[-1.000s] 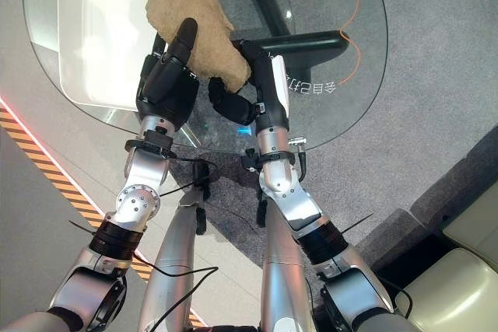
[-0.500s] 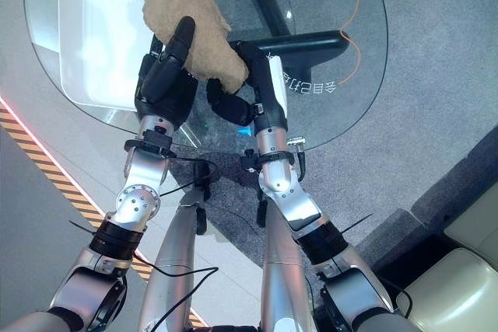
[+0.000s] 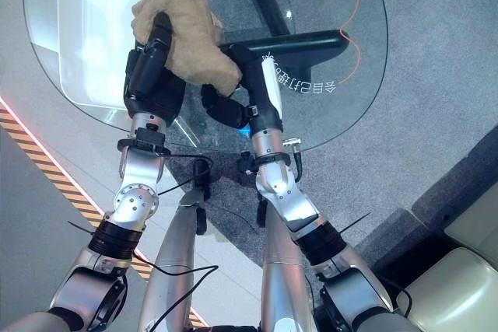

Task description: Wipe the table with a cloth and put it in the basket.

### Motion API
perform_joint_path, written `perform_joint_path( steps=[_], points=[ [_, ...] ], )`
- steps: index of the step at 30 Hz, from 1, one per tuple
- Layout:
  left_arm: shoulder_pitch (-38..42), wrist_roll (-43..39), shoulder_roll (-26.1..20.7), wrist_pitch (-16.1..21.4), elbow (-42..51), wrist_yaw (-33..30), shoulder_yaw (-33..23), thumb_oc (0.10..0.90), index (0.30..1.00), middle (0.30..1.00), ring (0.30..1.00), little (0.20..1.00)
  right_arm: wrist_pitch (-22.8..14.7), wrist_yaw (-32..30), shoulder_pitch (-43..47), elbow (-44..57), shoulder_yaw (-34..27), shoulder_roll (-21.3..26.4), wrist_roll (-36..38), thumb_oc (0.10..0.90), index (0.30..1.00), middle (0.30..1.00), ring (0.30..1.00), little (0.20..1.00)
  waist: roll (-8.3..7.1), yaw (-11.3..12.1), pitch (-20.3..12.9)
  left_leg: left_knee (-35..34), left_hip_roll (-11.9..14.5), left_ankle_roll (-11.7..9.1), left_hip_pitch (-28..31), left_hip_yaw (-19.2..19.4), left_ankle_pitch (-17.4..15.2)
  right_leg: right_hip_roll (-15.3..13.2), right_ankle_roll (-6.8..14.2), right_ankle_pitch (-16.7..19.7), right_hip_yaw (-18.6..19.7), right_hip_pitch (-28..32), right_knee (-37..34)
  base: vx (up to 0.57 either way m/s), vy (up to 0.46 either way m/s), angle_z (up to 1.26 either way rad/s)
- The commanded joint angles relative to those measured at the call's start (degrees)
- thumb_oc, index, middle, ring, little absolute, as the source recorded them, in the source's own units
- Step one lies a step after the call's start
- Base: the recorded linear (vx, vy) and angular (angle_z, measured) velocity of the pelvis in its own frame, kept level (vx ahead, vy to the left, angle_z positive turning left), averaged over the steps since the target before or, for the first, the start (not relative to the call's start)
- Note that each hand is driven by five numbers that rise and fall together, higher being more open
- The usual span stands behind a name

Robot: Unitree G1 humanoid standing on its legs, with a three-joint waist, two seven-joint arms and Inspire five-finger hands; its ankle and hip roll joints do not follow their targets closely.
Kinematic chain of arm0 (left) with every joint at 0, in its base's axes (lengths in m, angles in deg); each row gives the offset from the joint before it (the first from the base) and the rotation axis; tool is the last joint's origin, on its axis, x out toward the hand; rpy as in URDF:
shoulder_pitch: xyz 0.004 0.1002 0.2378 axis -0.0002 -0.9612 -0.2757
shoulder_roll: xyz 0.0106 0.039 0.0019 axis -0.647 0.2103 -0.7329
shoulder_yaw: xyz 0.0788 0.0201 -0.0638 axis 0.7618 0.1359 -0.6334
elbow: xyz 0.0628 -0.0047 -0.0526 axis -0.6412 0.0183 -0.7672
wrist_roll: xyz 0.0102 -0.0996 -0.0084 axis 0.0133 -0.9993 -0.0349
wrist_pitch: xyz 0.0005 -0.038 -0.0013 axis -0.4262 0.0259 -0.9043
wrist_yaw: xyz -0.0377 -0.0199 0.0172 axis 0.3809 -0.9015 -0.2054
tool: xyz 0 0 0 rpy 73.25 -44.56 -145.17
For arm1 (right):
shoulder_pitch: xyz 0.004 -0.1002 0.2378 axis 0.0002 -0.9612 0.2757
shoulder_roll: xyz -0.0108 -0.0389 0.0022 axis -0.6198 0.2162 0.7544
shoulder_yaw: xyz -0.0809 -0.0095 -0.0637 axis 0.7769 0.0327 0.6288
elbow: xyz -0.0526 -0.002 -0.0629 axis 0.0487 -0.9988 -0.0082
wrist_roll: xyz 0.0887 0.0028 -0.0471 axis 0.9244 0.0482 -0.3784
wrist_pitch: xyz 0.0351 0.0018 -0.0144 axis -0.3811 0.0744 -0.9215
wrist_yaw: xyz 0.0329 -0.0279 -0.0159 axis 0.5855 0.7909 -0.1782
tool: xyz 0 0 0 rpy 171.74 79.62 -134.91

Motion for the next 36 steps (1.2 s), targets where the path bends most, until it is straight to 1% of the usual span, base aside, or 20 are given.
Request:
perform_joint_path(
  steps=[1, 12, 13, 14, 15, 16, 30, 36],
  points=[
    [5.5, 3.6, 0.4, 3.1, 9.3, 4.4, 0.0, 0.1, 0.3, 0.3, 0.3, 0.2, -6.1, -0.1, 7.5, 12.3, -3.3, -3.0, -1.5, 0.1, 0.3, 0.3, 0.3, 0.2, 0.89, 0.3, -1.2, 2.5, -2.8, 4.5, 1.9, 2.7, -3.7, 2.7, 0.4, 2.1, -0.1, 2.1, -1.7, 0.0, 0.0, 0.0],
    [5.2, 3.6, 0.4, 2.9, 9.3, 4.0, 0.0, 0.1, 0.3, 0.3, 0.3, 0.2, -5.9, -0.3, 7.5, 12.5, -3.3, -3.1, -1.4, 0.1, 0.3, 0.3, 0.3, 0.2, 0.95, 0.3, -1.2, 2.4, -2.8, 4.5, 2.1, 2.7, -3.7, 2.7, 0.4, 2.1, 0.0, 2.3, -1.9, 0.0, 0.0, 0.0],
    [5.2, 3.6, 0.5, 3.0, 9.4, 4.0, 0.0, 0.1, 0.3, 0.3, 0.3, 0.2, -5.8, -0.3, 7.5, 12.6, -3.4, -3.2, -1.5, 0.141, 0.335, 0.335, 0.335, 0.241, 0.96, 0.3, -1.2, 2.4, -2.8, 4.5, 1.9, 2.7, -3.7, 2.7, 0.4, 2.1, 0.0, 2.2, -1.8, 0.0, 0.0, 0.0],
    [5.2, 3.6, 0.6, 3.0, 9.4, 4.0, -0.1, 0.1, 0.3, 0.3, 0.3, 0.2, -6.0, -0.1, 7.5, 12.4, -3.5, -3.3, -1.5, 0.405, 0.561, 0.561, 0.561, 0.505, 0.97, 0.3, -1.2, 2.4, -2.9, 4.5, 1.9, 2.7, -3.6, 2.7, 0.4, 2.1, 0.0, 2.2, -1.9, 0.0, 0.0, 0.0],
    [5.3, 3.7, 0.7, 3.1, 9.3, 4.1, -0.1, 0.1, 0.3, 0.3, 0.3, 0.2, -5.9, -0.2, 7.5, 12.4, -3.5, -3.4, -1.5, 0.731, 0.841, 0.841, 0.841, 0.831, 0.96, 0.3, -1.2, 2.3, -2.8, 4.4, 1.9, 2.7, -3.6, 2.8, 0.4, 2.1, 0.1, 2.2, -1.9, 0.0, 0.0, 0.0],
    [5.2, 3.8, 0.8, 3.2, 9.4, 4.2, -0.1, 0.1, 0.3, 0.3, 0.3, 0.2, -6.0, -0.3, 7.4, 12.5, -3.5, -3.4, -1.4, 0.8, 0.9, 0.9, 0.9, 0.9, 0.94, 0.3, -1.2, 2.3, -2.8, 4.4, 1.9, 2.7, -3.6, 2.7, 0.4, 2.2, 0.1, 2.1, -1.9, 0.0, 0.0, 0.0],
    [5.1, 3.3, 1.1, 4.2, 9.0, 5.1, -0.5, 0.1, 0.3, 0.3, 0.3, 0.2, -6.2, -0.1, 7.3, 12.4, -3.7, -3.7, -1.1, 0.8, 0.9, 0.9, 0.9, 0.9, 0.89, 0.3, -1.2, 2.1, -2.8, 4.5, 1.9, 2.8, -3.5, 2.8, 0.4, 2.2, 0.1, 2.1, -2.1, 0.0, 0.0, 0.0],
    [5.2, 3.9, 1.1, 5.3, 8.9, 4.6, -0.8, 0.1, 0.3, 0.3, 0.3, 0.2, -6.1, -0.3, 7.4, 12.3, -3.6, -3.7, -1.3, 0.8, 0.9, 0.9, 0.9, 0.9, 0.89, 0.3, -1.2, 2.0, -2.8, 4.4, 1.9, 2.8, -3.5, 2.8, 0.4, 2.3, 0.1, 2.1, -2.2, 0.0, 0.0, 0.0]
  ],
)
